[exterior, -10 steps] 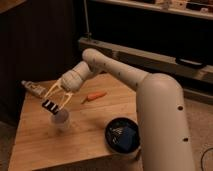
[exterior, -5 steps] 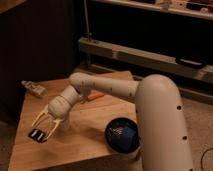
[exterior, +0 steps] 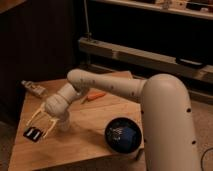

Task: Place the eraser in the ceramic cup

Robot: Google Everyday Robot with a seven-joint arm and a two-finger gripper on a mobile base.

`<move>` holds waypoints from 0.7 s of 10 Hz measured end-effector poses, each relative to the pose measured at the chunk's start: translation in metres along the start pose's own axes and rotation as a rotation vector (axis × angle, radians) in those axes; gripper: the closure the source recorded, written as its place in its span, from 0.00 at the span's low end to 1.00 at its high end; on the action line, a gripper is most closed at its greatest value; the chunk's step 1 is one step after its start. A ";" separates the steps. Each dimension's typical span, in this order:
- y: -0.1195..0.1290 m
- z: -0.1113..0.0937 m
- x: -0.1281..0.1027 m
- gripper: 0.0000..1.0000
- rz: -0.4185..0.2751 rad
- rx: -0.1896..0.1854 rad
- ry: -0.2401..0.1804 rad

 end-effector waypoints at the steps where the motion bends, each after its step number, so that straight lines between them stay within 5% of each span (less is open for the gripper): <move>1: -0.005 -0.016 -0.004 0.98 -0.013 0.020 0.013; 5: -0.003 -0.096 0.008 0.98 -0.029 0.147 0.062; 7: 0.012 -0.116 0.019 0.98 -0.008 0.201 0.070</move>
